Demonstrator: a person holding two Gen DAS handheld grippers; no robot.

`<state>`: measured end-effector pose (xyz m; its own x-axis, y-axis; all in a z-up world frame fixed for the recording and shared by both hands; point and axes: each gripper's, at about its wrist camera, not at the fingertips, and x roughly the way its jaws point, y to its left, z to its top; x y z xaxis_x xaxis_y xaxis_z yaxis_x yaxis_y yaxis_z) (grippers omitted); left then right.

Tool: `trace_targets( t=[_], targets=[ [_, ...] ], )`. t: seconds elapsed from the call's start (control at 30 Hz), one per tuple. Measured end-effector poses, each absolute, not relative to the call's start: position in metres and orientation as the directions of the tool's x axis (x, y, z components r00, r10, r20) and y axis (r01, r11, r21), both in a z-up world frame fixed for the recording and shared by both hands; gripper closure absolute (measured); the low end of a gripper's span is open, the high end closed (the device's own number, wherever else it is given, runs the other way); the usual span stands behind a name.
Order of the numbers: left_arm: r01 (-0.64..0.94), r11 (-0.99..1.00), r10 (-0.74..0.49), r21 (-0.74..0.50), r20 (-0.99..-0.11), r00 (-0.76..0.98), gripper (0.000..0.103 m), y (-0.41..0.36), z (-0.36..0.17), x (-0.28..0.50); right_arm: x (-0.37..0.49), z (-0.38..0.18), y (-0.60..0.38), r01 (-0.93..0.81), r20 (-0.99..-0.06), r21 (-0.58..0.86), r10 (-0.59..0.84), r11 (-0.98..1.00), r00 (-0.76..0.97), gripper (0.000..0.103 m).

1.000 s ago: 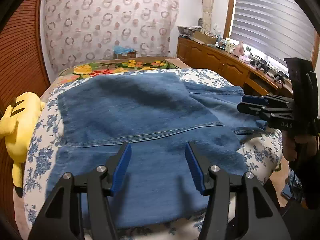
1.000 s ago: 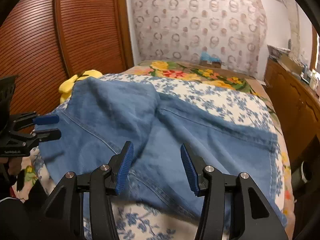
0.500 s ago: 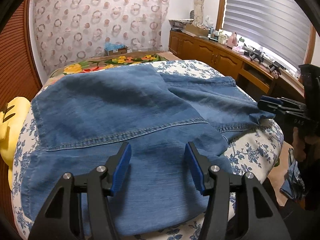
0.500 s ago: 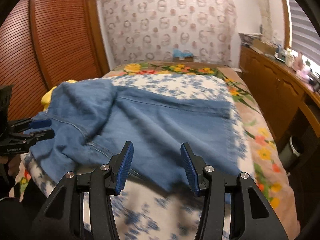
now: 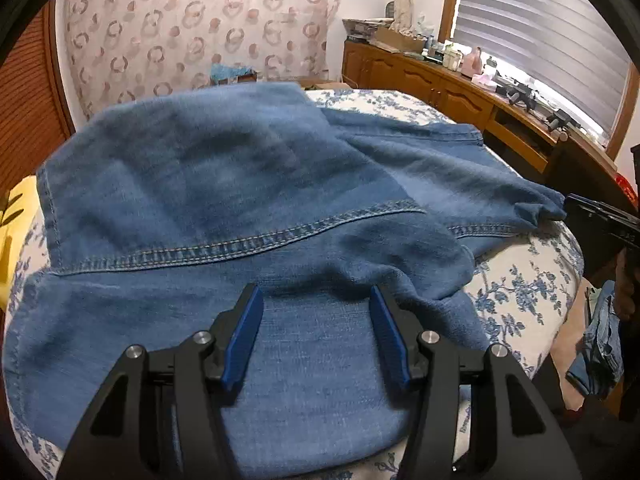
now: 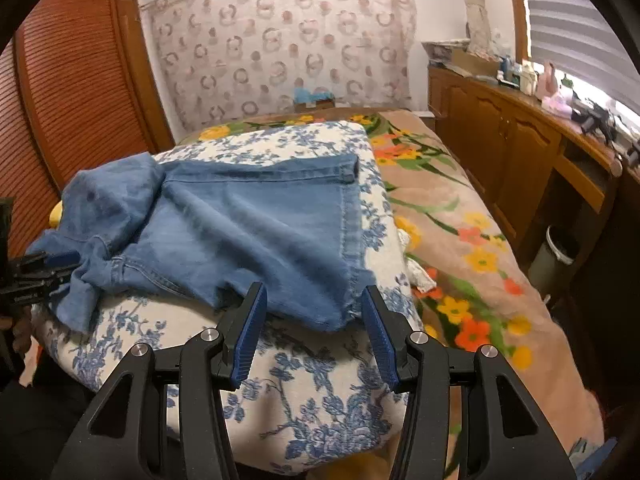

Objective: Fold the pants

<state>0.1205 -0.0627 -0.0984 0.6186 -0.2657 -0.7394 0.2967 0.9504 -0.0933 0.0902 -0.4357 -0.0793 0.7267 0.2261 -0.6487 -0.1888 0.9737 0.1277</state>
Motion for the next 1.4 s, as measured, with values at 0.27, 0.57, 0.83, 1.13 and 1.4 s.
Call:
trace_targets(
  t=[0.27,0.57,0.83,1.13,1.4],
  targets=[
    [0.291,0.953,-0.258,-0.083,-0.726,0.638,0.048,-0.066,-0.103,0.118,0.093,-0.077,-0.443,-0.152,-0.636,0.135,0.203,0.979,0.744,0.053],
    [0.290,0.954,-0.256,-0.079,-0.719,0.646,0.048,-0.067,-0.104,0.116,0.108,-0.094,-0.450,-0.122,-0.660,0.164,0.201,0.979,0.723,0.053],
    [0.292,0.950,-0.276,-0.106,-0.722,0.634,0.048,-0.064,-0.101,0.116,0.117,-0.103,-0.447,-0.134,-0.671,0.191,0.229,0.972,0.705,0.063],
    [0.279,0.953,-0.276,-0.113,-0.702,0.656,0.048,-0.056,-0.086,0.111,0.121,-0.105,-0.447,-0.137,-0.671,0.206,0.241,0.969,0.701,0.072],
    [0.267,0.958,-0.268,-0.108,-0.674,0.688,0.048,-0.046,-0.070,0.105,0.119,-0.099,-0.443,-0.151,-0.656,0.180,0.233,0.972,0.718,0.090]
  ],
)
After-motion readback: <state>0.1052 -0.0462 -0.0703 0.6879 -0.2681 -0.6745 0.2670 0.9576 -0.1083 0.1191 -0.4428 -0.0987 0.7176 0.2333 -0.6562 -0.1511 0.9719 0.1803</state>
